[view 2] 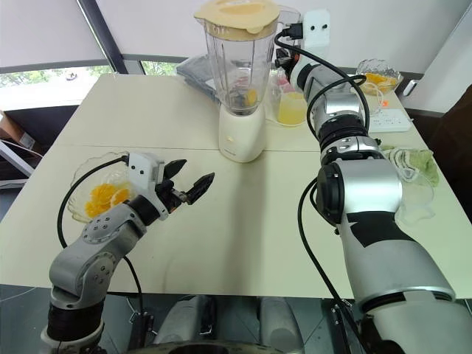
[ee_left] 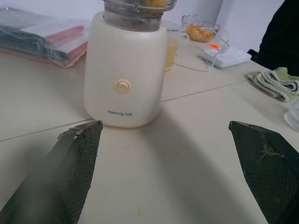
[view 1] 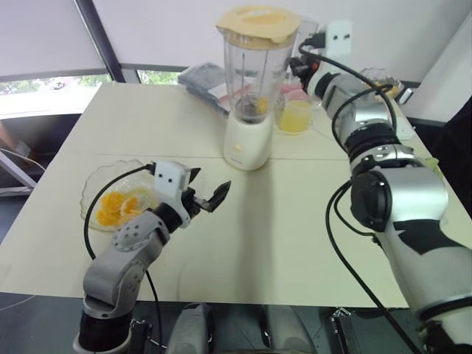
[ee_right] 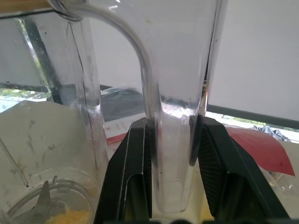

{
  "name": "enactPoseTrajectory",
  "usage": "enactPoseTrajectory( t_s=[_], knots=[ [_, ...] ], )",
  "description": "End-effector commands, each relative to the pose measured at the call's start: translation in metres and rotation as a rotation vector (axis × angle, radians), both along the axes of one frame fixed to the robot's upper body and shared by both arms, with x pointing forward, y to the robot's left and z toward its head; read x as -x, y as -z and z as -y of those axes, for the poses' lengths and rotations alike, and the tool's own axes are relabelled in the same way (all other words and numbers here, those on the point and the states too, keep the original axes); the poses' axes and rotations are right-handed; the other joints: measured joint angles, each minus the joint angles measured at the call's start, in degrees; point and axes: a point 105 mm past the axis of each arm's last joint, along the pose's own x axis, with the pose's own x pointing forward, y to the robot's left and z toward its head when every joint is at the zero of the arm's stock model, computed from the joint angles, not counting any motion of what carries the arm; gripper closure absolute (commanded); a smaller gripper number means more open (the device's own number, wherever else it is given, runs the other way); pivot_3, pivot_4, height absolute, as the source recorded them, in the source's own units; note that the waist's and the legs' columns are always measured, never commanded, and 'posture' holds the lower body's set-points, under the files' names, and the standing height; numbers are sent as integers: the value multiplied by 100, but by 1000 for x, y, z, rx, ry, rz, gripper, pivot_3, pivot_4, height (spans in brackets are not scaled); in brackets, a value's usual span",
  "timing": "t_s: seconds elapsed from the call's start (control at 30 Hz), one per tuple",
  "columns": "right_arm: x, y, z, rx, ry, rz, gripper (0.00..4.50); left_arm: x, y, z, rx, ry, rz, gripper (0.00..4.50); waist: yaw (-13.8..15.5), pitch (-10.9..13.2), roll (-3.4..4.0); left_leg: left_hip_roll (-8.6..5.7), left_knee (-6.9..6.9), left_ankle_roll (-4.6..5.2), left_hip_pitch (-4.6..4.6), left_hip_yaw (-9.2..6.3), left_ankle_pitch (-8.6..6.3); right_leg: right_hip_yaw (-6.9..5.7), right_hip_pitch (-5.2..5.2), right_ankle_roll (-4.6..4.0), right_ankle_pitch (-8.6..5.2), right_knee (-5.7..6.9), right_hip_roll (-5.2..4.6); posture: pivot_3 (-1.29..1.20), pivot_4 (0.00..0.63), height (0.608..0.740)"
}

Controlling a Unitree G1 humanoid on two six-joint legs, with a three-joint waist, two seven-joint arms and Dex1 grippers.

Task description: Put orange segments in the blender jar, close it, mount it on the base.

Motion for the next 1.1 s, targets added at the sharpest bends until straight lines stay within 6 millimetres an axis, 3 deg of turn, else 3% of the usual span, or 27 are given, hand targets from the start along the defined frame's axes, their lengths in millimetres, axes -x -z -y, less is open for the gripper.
enactPoseTrajectory(
  t_s=[0.03,0.3,0.7,0.93,0.97,1.03,1.1],
  knots=[
    [2,-28,4,-16,28,79,3689,3,-13,5,-1,17,66,5,0,0,0,0,0,0,0,0,0,0,0,-1,1,-2,0,0,150,740],
    [2,-27,3,-25,39,78,3689,3,-13,6,-9,20,74,5,2,1,1,0,-17,0,-5,3,0,0,4,-7,5,-33,-3,0,150,740],
    [-1,3,-5,-7,-5,3,3689,3,-12,5,-20,18,72,5,-2,4,4,1,-90,-30,0,5,17,-7,-14,11,15,-58,-3,0,150,740],
    [0,3,-5,-25,-18,1,3689,0,-12,7,-23,28,75,5,1,4,4,-2,-89,-40,3,4,24,-7,-12,10,16,-53,-2,0,150,740],
    [0,3,-4,-26,-17,2,2657,-1,-12,7,-23,30,75,0,-3,4,4,-2,-89,-40,3,4,24,-7,-12,10,16,-53,-1,0,150,740],
    [0,3,-3,-21,-16,2,1859,-2,-12,8,-24,37,78,0,-7,4,4,-1,-89,-40,3,4,24,-6,-12,10,16,-53,0,0,150,740],
    [0,3,-3,-9,-20,-3,755,-3,-13,9,-24,44,80,0,-2,4,4,0,-90,-40,2,3,24,-7,-12,11,16,-53,2,0,150,740]
  ],
)
